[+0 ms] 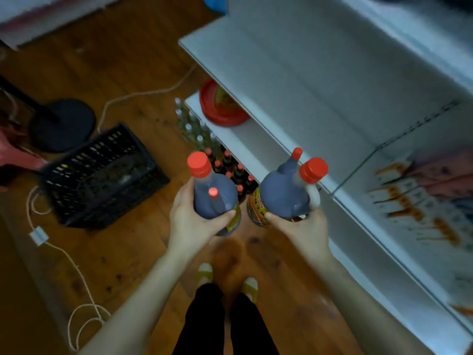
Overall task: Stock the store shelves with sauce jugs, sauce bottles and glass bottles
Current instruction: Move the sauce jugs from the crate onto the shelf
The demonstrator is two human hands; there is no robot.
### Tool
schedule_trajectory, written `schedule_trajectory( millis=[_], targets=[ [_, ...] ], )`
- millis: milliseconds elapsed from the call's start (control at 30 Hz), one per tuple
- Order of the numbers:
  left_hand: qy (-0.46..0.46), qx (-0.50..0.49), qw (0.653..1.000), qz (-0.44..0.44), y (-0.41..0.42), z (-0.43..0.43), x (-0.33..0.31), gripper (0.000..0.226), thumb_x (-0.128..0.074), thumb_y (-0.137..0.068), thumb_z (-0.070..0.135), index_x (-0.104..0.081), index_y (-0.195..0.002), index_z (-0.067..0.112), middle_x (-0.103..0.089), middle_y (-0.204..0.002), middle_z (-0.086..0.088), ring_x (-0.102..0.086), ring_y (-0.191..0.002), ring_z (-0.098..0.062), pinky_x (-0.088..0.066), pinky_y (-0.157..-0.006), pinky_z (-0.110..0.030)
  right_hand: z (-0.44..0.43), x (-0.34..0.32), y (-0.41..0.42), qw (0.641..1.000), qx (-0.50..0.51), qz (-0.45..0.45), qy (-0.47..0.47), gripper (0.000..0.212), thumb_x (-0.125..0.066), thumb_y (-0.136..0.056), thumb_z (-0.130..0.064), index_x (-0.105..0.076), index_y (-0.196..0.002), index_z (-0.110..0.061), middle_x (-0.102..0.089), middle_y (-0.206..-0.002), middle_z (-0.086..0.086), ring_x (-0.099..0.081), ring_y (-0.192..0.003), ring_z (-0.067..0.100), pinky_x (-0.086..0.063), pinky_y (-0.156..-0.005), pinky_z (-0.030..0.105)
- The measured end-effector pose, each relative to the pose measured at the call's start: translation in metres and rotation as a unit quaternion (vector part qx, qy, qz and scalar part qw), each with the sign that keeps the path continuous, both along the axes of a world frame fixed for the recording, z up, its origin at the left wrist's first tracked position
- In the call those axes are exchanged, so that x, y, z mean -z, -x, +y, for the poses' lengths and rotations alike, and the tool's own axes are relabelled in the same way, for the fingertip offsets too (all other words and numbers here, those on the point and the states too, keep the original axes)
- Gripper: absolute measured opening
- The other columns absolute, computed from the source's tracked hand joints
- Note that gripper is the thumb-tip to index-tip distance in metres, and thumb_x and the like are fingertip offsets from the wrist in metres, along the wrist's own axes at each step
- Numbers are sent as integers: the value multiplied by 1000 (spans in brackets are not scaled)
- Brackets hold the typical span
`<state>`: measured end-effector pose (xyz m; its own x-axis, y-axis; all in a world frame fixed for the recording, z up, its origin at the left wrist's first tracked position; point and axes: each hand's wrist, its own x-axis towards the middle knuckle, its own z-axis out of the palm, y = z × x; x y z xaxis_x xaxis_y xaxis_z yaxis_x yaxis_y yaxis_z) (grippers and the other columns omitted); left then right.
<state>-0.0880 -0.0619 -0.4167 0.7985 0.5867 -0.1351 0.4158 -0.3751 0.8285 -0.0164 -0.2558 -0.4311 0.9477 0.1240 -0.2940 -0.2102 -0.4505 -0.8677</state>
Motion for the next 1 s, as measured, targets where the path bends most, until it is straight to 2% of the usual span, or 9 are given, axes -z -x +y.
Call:
schedule_trajectory(
  millis=[133,300,400,533,633,767,867,933,1000],
  targets=[
    [0,4,999,-41,-11,32,-53,96,-83,-50,45,-44,-134,21,-53,-131,3,-50,-118,-13,-41,-91,-28,32,-57,-16,998,-6,-46,-38,72,-87,-54,-22,-52,-117,-25,-57,-102,-28,-56,-93,-11,-48,-74,14],
    [-6,34,996,-83,-33,96,-98,90,-87,-50,37,-47,-129,25,-54,-129,5,-51,-117,-14,-44,-92,-32,82,-109,-35,997,-16,-67,-45,70,-86,-58,-16,-52,-119,-13,-63,-108,-7,-57,-90,-9,-46,-63,3],
    [-6,53,994,-90,-52,134,-119,84,-85,-47,41,-49,-122,32,-55,-120,8,-54,-112,-18,-46,-89,-36,112,-132,-42,995,8,-79,-54,63,-85,-59,-15,-51,-111,-18,-60,-103,-12,-56,-88,-8,-47,-62,7],
    [-16,96,989,-113,-84,174,-146,95,-85,-44,45,-47,-129,24,-53,-131,0,-51,-119,-21,-45,-95,-39,141,-153,-50,993,45,-105,-40,71,-87,-57,-24,-51,-118,-19,-61,-110,-7,-59,-98,8,-51,-76,25],
    [-24,122,984,-130,-113,192,-161,86,-88,-54,27,-47,-129,22,-54,-130,-1,-51,-118,-22,-41,-89,-31,151,-169,-65,990,59,-120,-39,76,-86,-58,-23,-48,-124,-19,-58,-113,-7,-56,-97,3,-47,-72,16],
    [-33,164,975,-148,-161,201,-178,84,-87,-55,29,-47,-129,23,-54,-130,0,-51,-118,-22,-42,-88,-30,154,-192,-97,986,65,-155,-20,78,-85,-60,-23,-45,-127,-21,-55,-115,-9,-53,-101,7,-43,-73,15],
    [-40,179,970,-157,-197,198,-188,87,-87,-55,31,-46,-130,22,-53,-130,1,-51,-117,-20,-43,-88,-31,152,-205,-129,981,71,-181,-21,70,-85,-60,-19,-47,-119,-25,-55,-105,-18,-53,-92,-5,-44,-65,7],
    [-33,187,966,-176,-221,195,-198,83,-87,-56,30,-46,-128,24,-55,-123,8,-52,-110,-13,-44,-85,-28,151,-213,-155,977,75,-198,-21,68,-86,-59,-17,-49,-115,-23,-56,-102,-18,-54,-91,-6,-47,-66,8],
    [-20,201,961,-190,-239,191,-210,73,-86,-58,25,-46,-118,32,-51,-106,25,-48,-98,-3,-43,-79,-22,151,-220,-180,974,87,-208,-27,67,-87,-57,-16,-50,-112,-23,-58,-102,-16,-56,-94,0,-50,-75,21]
  ],
)
